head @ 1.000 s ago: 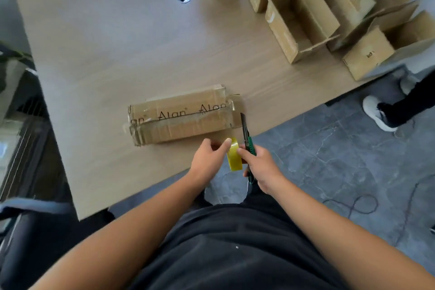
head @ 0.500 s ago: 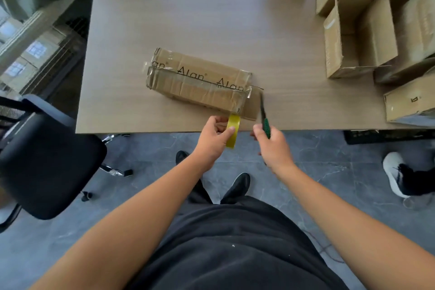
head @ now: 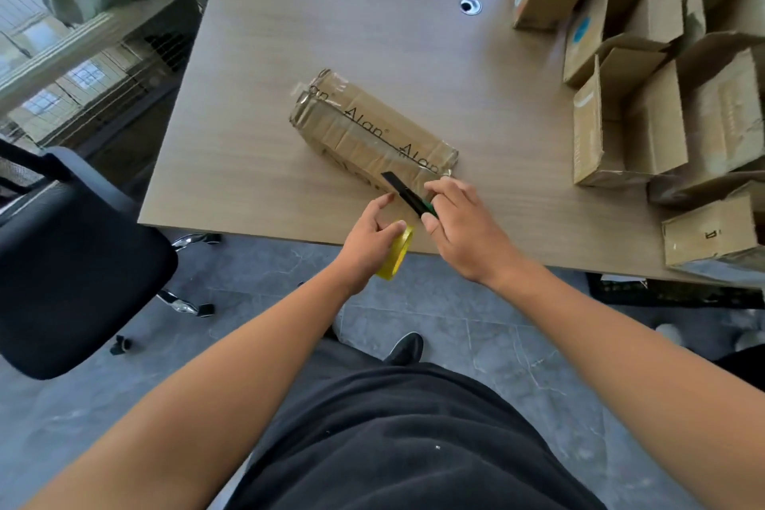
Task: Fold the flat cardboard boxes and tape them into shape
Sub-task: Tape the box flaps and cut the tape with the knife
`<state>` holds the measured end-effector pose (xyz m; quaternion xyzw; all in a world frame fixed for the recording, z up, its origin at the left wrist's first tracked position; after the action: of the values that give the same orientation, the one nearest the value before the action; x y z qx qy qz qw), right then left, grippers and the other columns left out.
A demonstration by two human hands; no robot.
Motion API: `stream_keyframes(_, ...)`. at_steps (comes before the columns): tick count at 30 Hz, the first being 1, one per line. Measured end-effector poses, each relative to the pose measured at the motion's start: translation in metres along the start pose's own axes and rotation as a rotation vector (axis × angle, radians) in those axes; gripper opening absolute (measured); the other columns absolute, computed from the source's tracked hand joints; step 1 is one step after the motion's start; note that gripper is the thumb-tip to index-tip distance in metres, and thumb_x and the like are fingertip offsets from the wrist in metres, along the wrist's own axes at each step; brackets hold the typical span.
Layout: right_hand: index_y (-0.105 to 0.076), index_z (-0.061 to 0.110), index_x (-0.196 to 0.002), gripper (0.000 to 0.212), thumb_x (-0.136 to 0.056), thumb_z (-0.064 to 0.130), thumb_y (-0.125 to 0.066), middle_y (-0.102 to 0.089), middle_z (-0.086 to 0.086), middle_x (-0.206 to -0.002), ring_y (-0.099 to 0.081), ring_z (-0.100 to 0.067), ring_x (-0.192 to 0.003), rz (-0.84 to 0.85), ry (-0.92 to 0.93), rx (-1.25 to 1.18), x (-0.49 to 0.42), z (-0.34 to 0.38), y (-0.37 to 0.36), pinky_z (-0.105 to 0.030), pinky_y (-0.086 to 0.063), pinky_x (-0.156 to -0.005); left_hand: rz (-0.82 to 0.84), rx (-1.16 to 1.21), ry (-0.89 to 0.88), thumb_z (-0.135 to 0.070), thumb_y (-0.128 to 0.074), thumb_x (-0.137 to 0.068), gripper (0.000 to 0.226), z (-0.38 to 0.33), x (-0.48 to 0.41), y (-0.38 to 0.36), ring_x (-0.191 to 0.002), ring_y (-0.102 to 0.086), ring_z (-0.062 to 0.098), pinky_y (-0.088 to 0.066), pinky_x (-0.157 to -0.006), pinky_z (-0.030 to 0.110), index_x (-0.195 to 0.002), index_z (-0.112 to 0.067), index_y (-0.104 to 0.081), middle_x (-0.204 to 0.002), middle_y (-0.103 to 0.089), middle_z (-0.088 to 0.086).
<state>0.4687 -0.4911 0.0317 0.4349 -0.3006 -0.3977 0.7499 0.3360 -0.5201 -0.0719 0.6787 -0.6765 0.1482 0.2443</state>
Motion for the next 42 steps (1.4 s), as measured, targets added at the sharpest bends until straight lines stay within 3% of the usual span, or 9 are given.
stream_keyframes(5,-0.06,-0.003,-0.121,0.036,-0.106,0.027,-0.047,-0.037,-0.012,-0.16,-0.029,-0.032,-0.15,0.146,-0.115,0.077,-0.016,-0.013,-0.013,-0.039,-0.027,-0.12,0.007,-0.069,-0.059,-0.029,-0.066,-0.097,0.054,-0.023,-0.018,0.018,-0.067,-0.048,0.007,-0.043,-0.063,0.023,-0.146,-0.035,-0.045,-0.075,-0.046,-0.003)
stream_keyframes(10,-0.053,0.0,-0.14,0.049,-0.106,0.033,-0.042,-0.028,-0.01,-0.165,-0.021,-0.032,-0.152,0.245,-0.158,0.26,-0.029,-0.017,-0.02,-0.036,-0.014,-0.125,-0.022,-0.148,-0.084,-0.028,-0.072,-0.092,0.041,-0.035,-0.023,0.03,-0.086,-0.061,0.013,-0.05,-0.08,0.027,-0.131,-0.016,-0.063,-0.096,-0.064,0.002)
stream_keyframes(16,-0.065,0.003,-0.125,0.042,-0.103,0.031,-0.042,-0.009,0.0,-0.17,-0.046,-0.034,-0.132,0.365,-0.257,0.317,-0.029,-0.017,-0.022,-0.04,-0.045,-0.099,-0.15,-0.456,-0.163,-0.038,-0.071,-0.086,0.021,-0.054,-0.02,0.028,-0.081,-0.061,0.01,-0.043,-0.06,0.022,-0.097,-0.021,-0.071,-0.087,-0.067,-0.008)
stream_keyframes(19,-0.061,0.004,-0.13,0.044,-0.103,0.032,-0.041,-0.005,0.002,-0.171,-0.054,-0.034,-0.125,0.393,-0.287,0.326,-0.03,-0.015,-0.021,-0.039,-0.043,-0.087,-0.07,-0.489,-0.123,-0.04,-0.069,-0.088,0.022,-0.05,-0.022,0.022,-0.072,-0.057,0.007,-0.039,-0.055,0.024,-0.103,-0.024,-0.067,-0.08,-0.061,-0.008)
stream_keyframes(26,-0.06,0.009,-0.134,0.045,-0.104,0.037,-0.04,-0.007,0.005,-0.17,-0.061,-0.033,-0.118,0.338,-0.292,0.36,-0.027,-0.015,-0.016,-0.037,-0.038,-0.078,0.097,-0.494,0.033,-0.031,-0.073,-0.089,0.023,-0.055,-0.041,0.017,-0.083,-0.057,0.01,-0.041,-0.066,0.023,-0.108,-0.019,-0.076,-0.093,-0.065,-0.007)
stream_keyframes(31,-0.059,0.011,-0.136,0.047,-0.104,0.038,-0.039,-0.008,0.004,-0.17,-0.06,-0.033,-0.12,0.331,-0.269,0.375,-0.028,-0.014,-0.017,-0.039,-0.044,-0.085,0.151,-0.413,0.122,-0.027,-0.075,-0.09,0.025,-0.041,-0.043,0.012,-0.103,-0.057,0.021,-0.042,-0.087,0.03,-0.115,-0.021,-0.075,-0.109,-0.066,0.0)
stream_keyframes(35,-0.057,0.012,-0.139,0.047,-0.104,0.04,-0.04,-0.008,0.005,-0.17,-0.058,-0.034,-0.123,0.328,-0.273,0.37,-0.029,-0.015,-0.017,-0.039,-0.044,-0.086,0.143,-0.313,0.144,-0.03,-0.073,-0.092,0.018,-0.033,-0.039,0.009,-0.098,-0.056,0.023,-0.042,-0.079,0.029,-0.108,-0.022,-0.074,-0.109,-0.066,0.006)
stream_keyframes(39,-0.056,0.013,-0.14,0.047,-0.104,0.038,-0.04,-0.005,0.006,-0.171,-0.057,-0.035,-0.124,0.341,-0.298,0.361,-0.029,-0.017,-0.02,-0.04,-0.045,-0.088,0.037,-0.472,0.02,-0.033,-0.068,-0.095,0.01,-0.045,-0.038,0.014,-0.088,-0.06,0.019,-0.043,-0.068,0.027,-0.094,-0.023,-0.071,-0.09,-0.066,-0.002)
stream_keyframes(42,-0.055,0.013,-0.141,0.046,-0.103,0.034,-0.04,-0.002,0.004,-0.171,-0.057,-0.035,-0.123,0.381,-0.312,0.359,-0.031,-0.018,-0.021,-0.041,-0.045,-0.088,-0.094,-0.731,-0.156,-0.038,-0.061,-0.097,0.016,-0.066,-0.024,0.015,-0.085,-0.061,0.022,-0.046,-0.073,0.031,-0.094,-0.025,-0.07,-0.103,-0.053,-0.002)
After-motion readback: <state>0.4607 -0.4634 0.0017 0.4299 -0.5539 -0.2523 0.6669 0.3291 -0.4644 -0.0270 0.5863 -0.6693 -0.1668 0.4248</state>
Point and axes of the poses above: each hand's wrist, its own x-axis away from the middle knuckle, its own y-axis out of the back of the hand, z = x × y, the point moved 10 cm from there along -x, towards the middle knuckle
